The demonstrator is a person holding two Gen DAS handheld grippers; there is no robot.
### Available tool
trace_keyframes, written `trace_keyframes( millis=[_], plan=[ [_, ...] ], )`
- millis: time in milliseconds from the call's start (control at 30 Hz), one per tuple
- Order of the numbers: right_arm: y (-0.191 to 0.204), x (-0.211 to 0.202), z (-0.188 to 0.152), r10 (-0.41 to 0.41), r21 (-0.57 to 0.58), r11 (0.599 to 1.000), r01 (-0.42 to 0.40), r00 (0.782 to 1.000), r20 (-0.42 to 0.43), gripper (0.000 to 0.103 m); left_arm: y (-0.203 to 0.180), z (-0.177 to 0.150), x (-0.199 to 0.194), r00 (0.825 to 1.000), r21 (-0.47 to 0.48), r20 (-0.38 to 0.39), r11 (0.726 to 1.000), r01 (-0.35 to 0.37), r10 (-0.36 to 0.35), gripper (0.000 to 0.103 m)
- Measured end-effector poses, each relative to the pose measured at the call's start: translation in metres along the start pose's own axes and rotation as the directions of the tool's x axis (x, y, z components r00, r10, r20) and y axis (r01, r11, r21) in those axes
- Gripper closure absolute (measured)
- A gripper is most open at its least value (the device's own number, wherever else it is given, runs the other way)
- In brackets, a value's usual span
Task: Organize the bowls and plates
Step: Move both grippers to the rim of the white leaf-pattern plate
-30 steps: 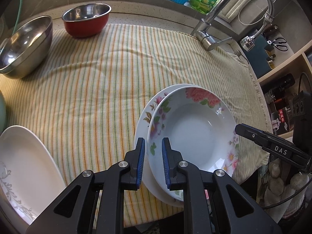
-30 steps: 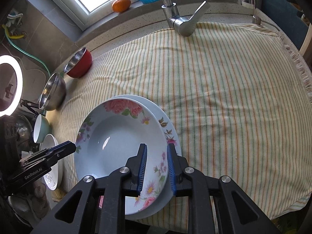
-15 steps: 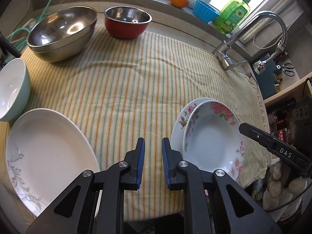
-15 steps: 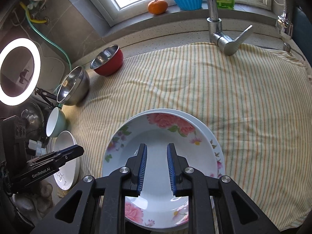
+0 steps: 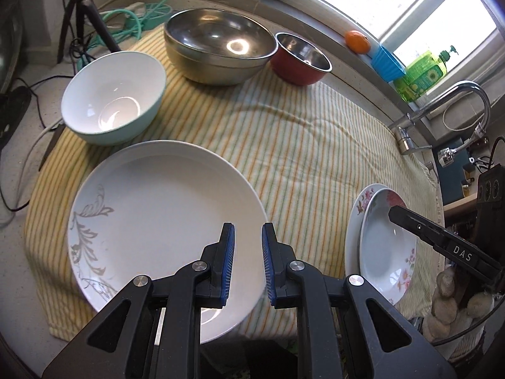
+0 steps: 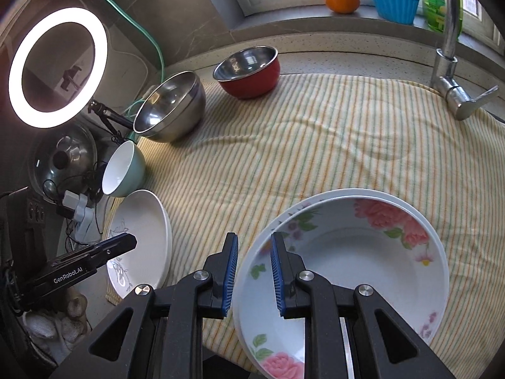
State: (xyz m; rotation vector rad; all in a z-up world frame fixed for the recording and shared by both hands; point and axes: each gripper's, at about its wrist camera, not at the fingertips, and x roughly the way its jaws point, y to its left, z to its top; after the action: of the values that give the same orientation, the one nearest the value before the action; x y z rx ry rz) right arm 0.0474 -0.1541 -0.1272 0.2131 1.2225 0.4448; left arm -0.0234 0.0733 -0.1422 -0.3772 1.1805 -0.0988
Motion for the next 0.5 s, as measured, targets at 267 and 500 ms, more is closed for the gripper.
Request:
trace_keyframes(
  millis=[267,500],
  plan=[
    [0.044,0.027,0.007,0.053,-0.081,0.995,-0.056,0.997,-0.047,0.084,0.046,-0.009,-0.019,0.997,-0.102,0.044,0.993,-0.059,0.063,0.088],
    [0.073,0.052,0.013,0.072,-0.131,0.988,-0.084,0.993,-0.093,0.084,0.084,-0.019,-0.032,0.988,-0.185,0.074,0.975,-0.121,0.136,0.088]
  ],
)
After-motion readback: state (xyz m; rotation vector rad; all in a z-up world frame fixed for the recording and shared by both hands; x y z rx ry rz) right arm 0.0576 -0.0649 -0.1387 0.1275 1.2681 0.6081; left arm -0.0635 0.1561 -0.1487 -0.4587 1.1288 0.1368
